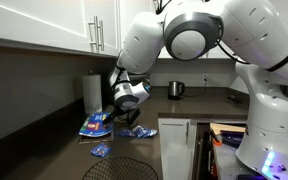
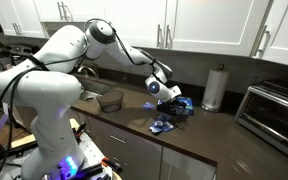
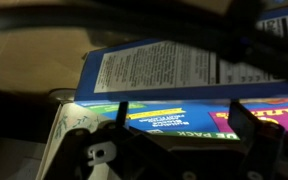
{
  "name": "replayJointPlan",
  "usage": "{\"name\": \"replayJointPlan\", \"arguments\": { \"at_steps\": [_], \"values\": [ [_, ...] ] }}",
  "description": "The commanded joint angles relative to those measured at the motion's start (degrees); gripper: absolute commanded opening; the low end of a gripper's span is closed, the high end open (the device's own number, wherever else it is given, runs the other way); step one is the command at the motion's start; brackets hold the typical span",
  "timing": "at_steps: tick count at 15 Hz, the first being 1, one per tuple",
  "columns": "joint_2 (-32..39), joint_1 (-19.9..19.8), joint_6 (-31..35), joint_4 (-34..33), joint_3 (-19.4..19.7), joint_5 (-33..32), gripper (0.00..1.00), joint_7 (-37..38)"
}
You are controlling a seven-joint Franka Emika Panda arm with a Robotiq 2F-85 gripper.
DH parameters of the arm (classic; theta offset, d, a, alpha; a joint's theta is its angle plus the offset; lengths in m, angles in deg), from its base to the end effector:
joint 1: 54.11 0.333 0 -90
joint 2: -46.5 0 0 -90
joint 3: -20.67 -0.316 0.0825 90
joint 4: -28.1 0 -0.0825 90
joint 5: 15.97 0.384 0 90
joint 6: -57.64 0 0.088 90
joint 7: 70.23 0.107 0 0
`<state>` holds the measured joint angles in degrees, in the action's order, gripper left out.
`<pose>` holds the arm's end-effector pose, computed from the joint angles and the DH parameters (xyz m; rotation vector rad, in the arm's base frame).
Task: Push the blue box to the right
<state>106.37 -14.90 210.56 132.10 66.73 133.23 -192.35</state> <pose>0.6023 -0.0800 0.1056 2.7533 0.1257 1.2865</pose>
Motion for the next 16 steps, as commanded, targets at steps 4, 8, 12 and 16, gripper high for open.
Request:
{"name": "replayJointPlan", "arguments": {
  "at_steps": [4,8,12,16],
  "values": [
    [1.05,5.26,-3.09,7.04,4.28,0.00,1.00,4.65],
    [1.29,6.70,-4.79,9.61,5.89,0.00,1.00,6.89],
    [1.24,7.45,-6.68,12.01,7.11,0.00,1.00,8.26],
    [1.21,7.85,-6.86,13.04,7.89,0.00,1.00,9.46]
  ]
}}
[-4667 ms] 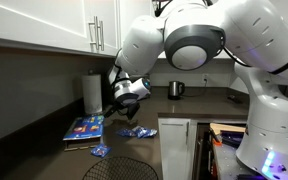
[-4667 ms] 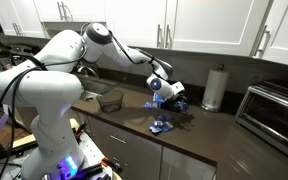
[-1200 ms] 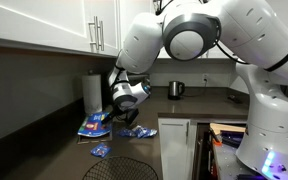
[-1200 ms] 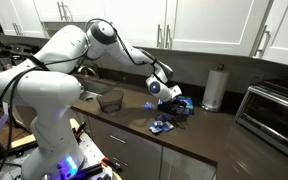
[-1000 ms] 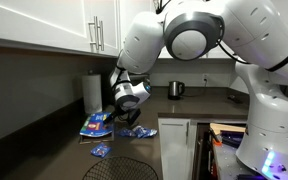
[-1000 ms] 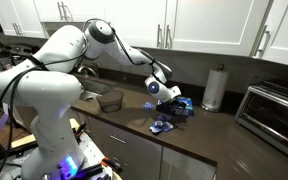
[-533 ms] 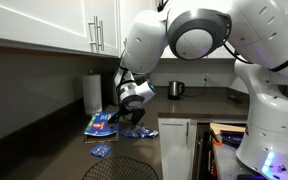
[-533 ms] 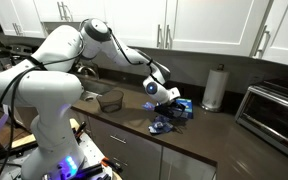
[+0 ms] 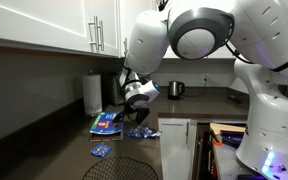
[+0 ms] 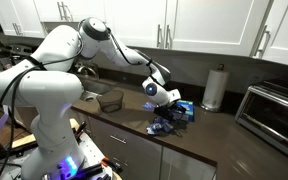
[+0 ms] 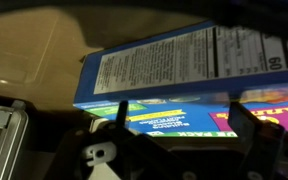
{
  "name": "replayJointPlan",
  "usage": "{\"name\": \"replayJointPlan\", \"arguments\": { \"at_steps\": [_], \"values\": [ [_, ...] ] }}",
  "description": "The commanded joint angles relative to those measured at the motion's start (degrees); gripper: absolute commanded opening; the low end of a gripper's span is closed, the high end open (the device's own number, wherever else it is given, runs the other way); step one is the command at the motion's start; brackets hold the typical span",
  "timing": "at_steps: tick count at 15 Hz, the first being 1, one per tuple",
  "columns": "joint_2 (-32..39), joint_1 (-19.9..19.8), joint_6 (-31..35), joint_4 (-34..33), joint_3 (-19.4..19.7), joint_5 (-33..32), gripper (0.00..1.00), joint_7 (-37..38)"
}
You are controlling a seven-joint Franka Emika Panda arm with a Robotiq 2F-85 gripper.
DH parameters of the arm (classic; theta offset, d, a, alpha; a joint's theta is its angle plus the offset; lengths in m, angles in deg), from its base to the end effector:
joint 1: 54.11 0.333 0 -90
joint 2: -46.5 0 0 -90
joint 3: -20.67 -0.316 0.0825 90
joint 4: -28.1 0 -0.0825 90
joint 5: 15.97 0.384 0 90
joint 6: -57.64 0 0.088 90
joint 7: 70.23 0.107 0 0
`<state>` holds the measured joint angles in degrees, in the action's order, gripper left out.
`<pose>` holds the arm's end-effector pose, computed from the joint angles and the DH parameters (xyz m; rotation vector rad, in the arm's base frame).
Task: Push the blue box to the right
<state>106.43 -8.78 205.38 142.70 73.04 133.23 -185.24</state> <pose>0.5541 -0.1059 0.1105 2.7809 -0.0200 1.2460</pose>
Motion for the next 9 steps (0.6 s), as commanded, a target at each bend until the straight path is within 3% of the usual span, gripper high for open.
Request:
{"name": "replayJointPlan", "arguments": {
  "at_steps": [1,9],
  "values": [
    [1.20,1.76,-1.87,2.67,1.73,0.00,1.00,2.72],
    [1.23,2.06,-2.29,4.39,2.55,0.00,1.00,4.24]
  ]
}}
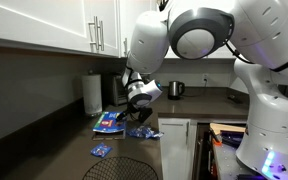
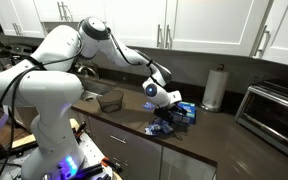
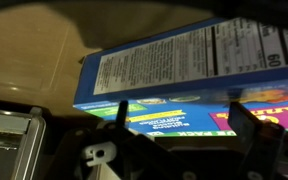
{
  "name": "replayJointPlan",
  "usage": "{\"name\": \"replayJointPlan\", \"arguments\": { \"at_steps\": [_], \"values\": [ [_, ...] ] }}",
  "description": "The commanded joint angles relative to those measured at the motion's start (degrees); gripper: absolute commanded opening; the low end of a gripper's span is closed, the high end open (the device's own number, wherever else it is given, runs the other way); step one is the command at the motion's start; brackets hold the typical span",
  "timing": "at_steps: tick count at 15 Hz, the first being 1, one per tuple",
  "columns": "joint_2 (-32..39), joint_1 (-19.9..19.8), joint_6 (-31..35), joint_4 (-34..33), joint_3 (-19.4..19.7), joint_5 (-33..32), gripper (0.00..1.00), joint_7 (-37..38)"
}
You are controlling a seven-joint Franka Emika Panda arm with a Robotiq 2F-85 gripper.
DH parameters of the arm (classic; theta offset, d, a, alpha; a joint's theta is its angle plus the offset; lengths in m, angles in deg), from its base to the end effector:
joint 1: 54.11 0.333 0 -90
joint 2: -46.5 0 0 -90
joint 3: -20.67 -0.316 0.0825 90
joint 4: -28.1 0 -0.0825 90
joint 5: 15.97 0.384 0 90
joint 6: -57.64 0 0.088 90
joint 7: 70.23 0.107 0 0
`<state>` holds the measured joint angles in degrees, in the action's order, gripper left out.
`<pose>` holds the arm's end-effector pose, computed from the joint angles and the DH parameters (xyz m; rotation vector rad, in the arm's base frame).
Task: Push the blue box to the right
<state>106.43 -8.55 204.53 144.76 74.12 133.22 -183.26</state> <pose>0.5421 -0.1192 0.1117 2.7825 -0.0897 1.2356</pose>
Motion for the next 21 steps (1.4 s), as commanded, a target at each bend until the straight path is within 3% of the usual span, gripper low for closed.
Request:
{"name": "replayJointPlan", "arguments": {
  "at_steps": [1,9,21],
  "values": [
    [1.13,1.92,-1.48,2.65,1.49,0.00,1.00,2.42],
    [-1.44,6.22,-3.51,8.26,3.84,0.00,1.00,3.41],
    [-1.63,20.86,-6.45,19.31,12.85,0.00,1.00,5.95]
  ]
}}
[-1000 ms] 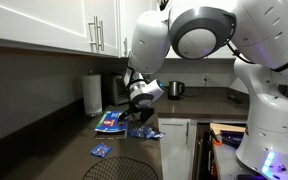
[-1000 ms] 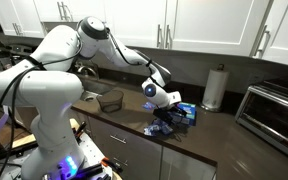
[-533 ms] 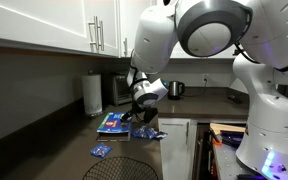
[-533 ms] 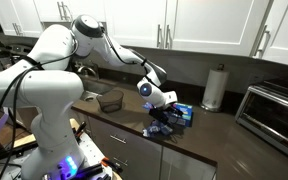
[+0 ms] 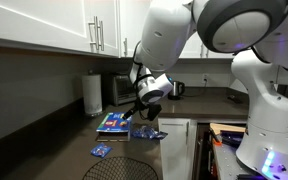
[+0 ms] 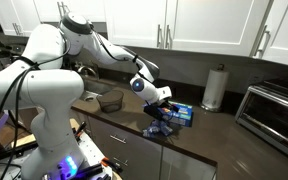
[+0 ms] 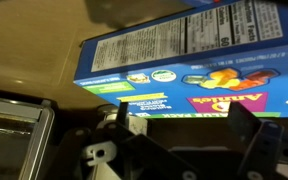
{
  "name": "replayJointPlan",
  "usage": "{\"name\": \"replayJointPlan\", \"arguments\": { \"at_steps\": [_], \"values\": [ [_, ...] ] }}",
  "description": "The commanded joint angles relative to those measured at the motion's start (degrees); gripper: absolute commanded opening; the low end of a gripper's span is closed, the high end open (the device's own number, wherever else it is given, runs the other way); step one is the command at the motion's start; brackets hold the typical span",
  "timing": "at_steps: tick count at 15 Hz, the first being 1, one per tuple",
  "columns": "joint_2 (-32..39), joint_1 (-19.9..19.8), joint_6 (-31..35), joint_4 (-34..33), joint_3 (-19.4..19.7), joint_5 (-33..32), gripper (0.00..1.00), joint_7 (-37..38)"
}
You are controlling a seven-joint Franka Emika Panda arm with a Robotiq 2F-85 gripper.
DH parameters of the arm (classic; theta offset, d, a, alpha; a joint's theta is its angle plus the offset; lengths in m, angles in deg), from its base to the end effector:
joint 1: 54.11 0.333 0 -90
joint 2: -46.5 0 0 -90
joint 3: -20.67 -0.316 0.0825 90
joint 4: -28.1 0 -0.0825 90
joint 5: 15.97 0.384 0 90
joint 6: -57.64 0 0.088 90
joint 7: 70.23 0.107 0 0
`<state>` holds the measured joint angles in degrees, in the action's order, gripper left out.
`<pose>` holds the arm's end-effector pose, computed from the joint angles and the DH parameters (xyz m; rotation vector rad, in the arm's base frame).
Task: Push the blue box to the right
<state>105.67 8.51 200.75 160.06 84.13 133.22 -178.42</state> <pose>0.4803 -0.0923 0.1473 2.7739 -0.0704 1.2118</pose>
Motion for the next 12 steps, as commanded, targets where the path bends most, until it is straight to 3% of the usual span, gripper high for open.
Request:
{"name": "replayJointPlan", "arguments": {
  "at_steps": [1,12],
  "values": [
    [-1.25,4.68,-3.18,4.86,3.06,0.00,1.00,1.22],
    [-10.96,9.94,-6.86,13.38,4.10,0.00,1.00,-3.50]
  ]
}}
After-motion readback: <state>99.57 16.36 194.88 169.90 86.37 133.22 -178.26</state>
